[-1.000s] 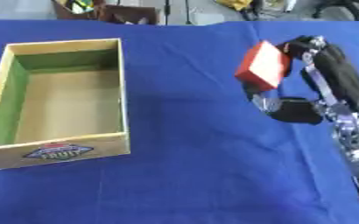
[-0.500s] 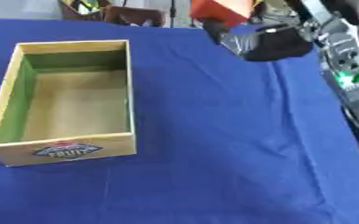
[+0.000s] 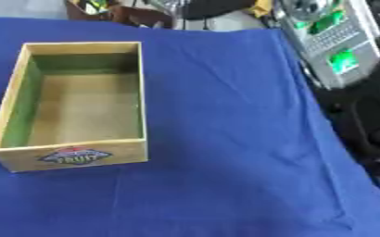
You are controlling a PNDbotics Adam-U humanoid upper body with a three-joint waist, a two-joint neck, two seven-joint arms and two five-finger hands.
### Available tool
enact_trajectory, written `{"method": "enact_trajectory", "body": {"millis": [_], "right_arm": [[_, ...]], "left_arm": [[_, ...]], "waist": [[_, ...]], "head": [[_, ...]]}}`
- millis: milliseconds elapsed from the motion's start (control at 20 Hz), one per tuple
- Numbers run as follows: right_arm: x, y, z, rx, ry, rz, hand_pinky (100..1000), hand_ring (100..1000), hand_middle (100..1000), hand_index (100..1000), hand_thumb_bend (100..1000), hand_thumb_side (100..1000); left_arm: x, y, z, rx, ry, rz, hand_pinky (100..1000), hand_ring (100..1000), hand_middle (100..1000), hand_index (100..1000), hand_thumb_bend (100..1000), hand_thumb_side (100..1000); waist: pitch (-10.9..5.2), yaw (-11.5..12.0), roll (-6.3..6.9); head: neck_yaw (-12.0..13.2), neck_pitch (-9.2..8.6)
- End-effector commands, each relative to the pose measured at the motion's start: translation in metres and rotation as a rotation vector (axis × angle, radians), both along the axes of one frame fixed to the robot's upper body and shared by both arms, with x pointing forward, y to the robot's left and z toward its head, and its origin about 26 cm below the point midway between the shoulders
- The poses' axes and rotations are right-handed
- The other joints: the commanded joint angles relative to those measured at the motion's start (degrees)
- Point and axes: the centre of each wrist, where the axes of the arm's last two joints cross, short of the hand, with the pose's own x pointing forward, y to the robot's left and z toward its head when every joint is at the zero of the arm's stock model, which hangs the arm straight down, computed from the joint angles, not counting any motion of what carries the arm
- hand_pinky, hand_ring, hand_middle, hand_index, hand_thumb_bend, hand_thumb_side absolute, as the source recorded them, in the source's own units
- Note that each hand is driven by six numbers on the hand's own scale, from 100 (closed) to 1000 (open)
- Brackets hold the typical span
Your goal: Pick up objects on the table and place them in the box.
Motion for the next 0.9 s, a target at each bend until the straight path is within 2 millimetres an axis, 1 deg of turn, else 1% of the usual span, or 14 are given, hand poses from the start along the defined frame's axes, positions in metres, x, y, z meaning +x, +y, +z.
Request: {"method": "enact_trajectory", "body": {"millis": [50,200,350,500,750,850,900], "right_arm": [[0.024,0.015,-0.014,-0.08,0.004,-0.027,645,652,262,146,100,199],[0.051,0.027,-0.036,-0.141,0.032,-0.042,655,660,250,144,100,198],[0.071,0.033,-0.056,-0.197,0.079,-0.032,664,670,249,145,100,198],[0.084,0.038,-0.074,-0.246,0.14,-0.013,687,692,246,147,100,198],[0.095,0.044,-0.097,-0.344,0.249,0.051,689,701,252,160,100,198],[0.097,0.046,-0.103,-0.382,0.265,0.058,695,716,278,197,100,198],[0.098,0.046,-0.106,-0.406,0.268,0.059,710,745,341,295,100,196]], "left_arm": [[0.001,-0.003,0.013,0.021,-0.054,-0.047,298,345,439,512,100,975],[0.003,-0.007,0.017,0.01,-0.087,-0.085,298,344,438,512,100,968],[0.005,-0.009,0.019,0.001,-0.106,-0.117,298,344,437,512,100,966],[0.005,-0.01,0.02,-0.005,-0.108,-0.137,298,344,437,512,100,966],[0.007,-0.013,0.022,-0.012,-0.119,-0.165,299,344,437,512,100,964],[0.007,-0.014,0.022,-0.013,-0.121,-0.171,299,344,437,512,100,965],[0.007,-0.014,0.023,-0.013,-0.121,-0.173,299,345,437,512,100,965]], "waist": [[-1.14,0.87,0.22],[-0.8,2.18,0.22],[-0.48,3.06,0.22],[-0.19,3.31,0.32],[0.19,3.56,0.31],[0.27,3.56,0.3],[0.31,3.54,0.29]], "head": [[-1.5,-0.08],[-2.32,-0.39],[-2.83,-0.74],[-3.12,-0.95],[-3.45,-1.25],[-3.52,-1.22],[-3.52,-1.22]]}}
